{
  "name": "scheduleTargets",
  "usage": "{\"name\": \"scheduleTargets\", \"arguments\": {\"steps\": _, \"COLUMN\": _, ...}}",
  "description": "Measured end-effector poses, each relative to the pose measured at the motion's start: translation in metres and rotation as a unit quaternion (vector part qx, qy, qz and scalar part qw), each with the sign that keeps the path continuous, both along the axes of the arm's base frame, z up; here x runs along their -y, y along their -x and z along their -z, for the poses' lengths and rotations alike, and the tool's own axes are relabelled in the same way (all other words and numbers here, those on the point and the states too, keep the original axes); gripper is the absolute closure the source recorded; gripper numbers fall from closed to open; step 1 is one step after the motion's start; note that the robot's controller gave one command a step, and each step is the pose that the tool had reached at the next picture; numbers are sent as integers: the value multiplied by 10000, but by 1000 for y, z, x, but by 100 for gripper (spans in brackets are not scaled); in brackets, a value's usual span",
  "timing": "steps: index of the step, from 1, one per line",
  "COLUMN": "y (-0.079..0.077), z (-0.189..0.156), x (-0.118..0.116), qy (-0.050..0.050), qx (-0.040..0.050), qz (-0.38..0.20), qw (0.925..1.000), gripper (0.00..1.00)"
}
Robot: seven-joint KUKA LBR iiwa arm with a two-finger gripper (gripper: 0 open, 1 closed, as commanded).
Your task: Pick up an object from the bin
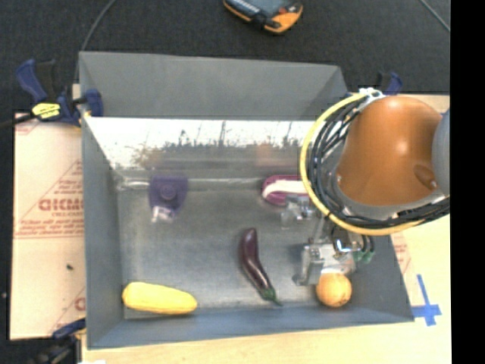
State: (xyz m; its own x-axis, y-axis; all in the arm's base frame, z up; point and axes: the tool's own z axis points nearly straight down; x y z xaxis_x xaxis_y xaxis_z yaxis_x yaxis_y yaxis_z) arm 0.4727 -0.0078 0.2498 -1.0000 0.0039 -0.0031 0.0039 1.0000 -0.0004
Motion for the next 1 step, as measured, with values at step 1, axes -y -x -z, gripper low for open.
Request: {"name": "scheduleTargets", "arguments": {"steps": 1, "y": -27, "z": 146, "x": -35, "qy": -15, "qx": 13, "qz": 1713, "qw": 9852, "gripper": 0}}
